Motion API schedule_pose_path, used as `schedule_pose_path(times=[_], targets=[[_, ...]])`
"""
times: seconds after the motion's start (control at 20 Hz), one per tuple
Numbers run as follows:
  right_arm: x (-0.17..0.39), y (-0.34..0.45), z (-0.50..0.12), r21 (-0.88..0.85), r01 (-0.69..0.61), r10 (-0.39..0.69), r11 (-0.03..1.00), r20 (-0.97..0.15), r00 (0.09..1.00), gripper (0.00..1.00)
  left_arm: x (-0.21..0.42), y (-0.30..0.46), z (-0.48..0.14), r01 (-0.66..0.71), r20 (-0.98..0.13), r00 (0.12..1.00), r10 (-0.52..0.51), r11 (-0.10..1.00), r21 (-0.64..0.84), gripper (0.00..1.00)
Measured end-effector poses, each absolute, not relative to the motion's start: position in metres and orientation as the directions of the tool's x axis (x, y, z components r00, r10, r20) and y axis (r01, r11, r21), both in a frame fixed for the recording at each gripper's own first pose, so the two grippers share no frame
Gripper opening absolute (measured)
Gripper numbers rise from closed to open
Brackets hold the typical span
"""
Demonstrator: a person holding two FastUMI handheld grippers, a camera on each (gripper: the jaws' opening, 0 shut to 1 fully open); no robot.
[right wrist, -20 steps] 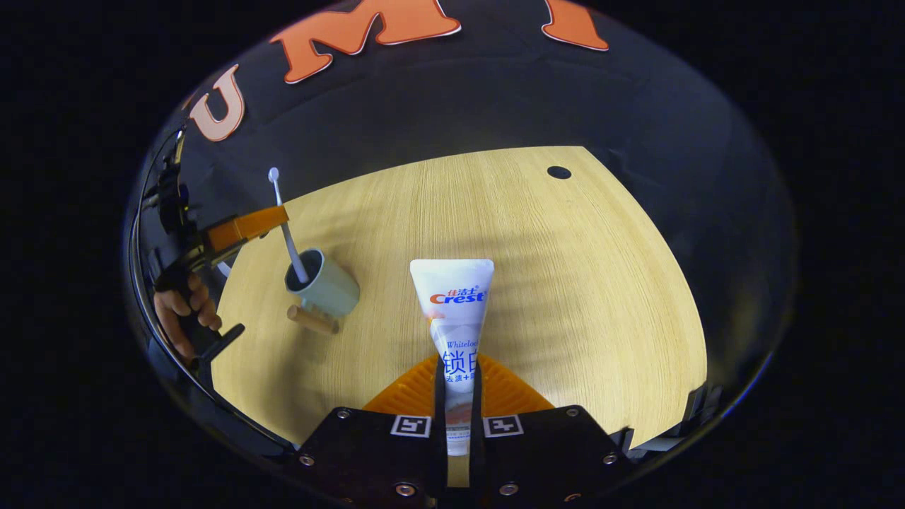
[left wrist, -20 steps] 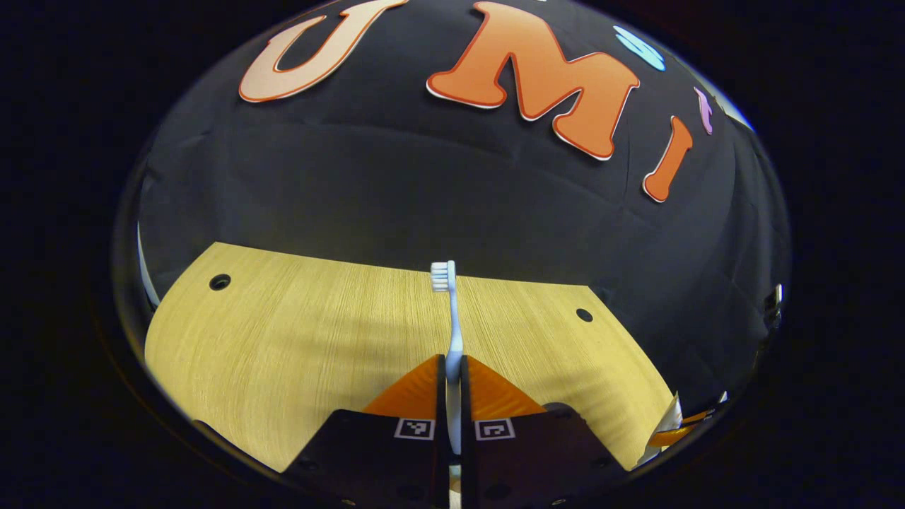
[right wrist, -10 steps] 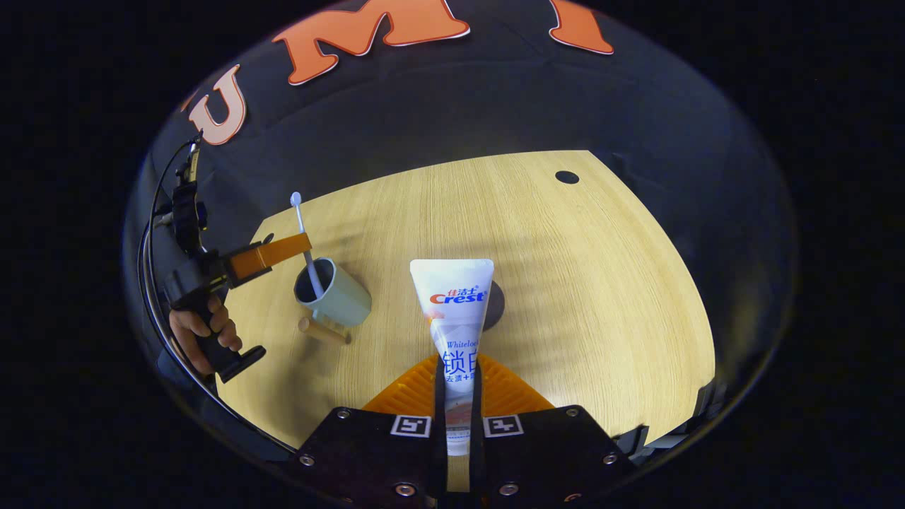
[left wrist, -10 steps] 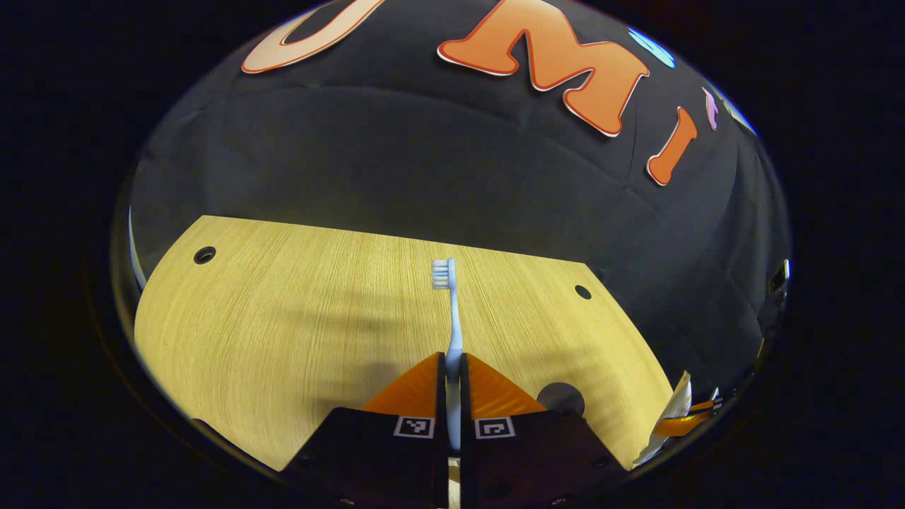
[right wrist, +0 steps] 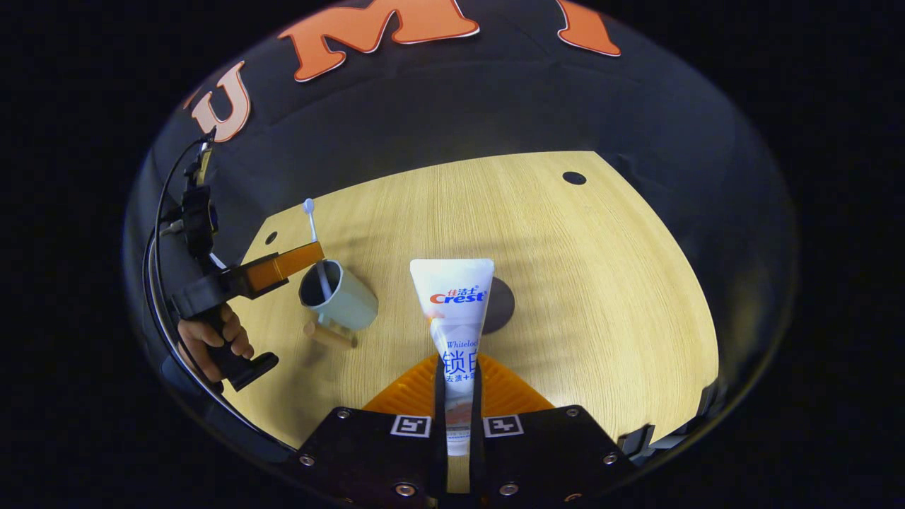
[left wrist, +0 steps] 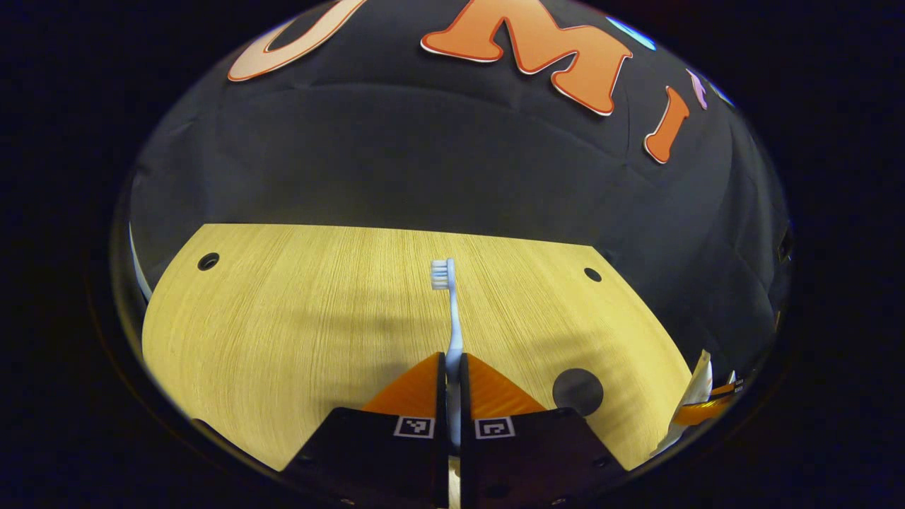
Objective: Put the toothbrush and toothpaste on the desktop into the cup, then pick up the cup and place it on the coaster on the desktop.
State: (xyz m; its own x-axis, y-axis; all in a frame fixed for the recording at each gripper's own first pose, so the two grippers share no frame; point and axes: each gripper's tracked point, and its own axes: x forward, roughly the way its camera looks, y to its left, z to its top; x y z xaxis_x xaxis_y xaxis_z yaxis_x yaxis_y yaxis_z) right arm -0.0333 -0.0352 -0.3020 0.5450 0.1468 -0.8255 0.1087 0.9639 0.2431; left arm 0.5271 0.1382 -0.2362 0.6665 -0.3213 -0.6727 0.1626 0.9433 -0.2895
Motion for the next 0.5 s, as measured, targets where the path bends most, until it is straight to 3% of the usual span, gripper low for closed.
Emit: schedule_pose_path(times=[0.35,0.4,0.45,0.5], targets=[[-0.033,-0.035,-0.302,0.246,0.102,0.152,0.964,-0.822,0.549,0.13,0.518,0.14,-0.237,0.181,-0.689,0.648,-0.325,0.944,-0.275,0.12],[-0.033,-0.036,-0.302,0.246,0.1,0.153,0.964,-0.822,0.549,0.13,0.518,0.139,-0.237,0.181,-0.689,0.65,-0.32,0.946,-0.268,0.21],[-0.033,-0.036,-0.303,0.245,0.1,0.152,0.964,-0.822,0.548,0.13,0.517,0.142,-0.236,0.182,-0.69,0.651,-0.315,0.948,-0.261,0.2],[-0.033,-0.035,-0.303,0.246,0.097,0.154,0.964,-0.823,0.547,0.13,0.515,0.143,-0.236,0.179,-0.694,0.652,-0.307,0.951,-0.253,0.3]])
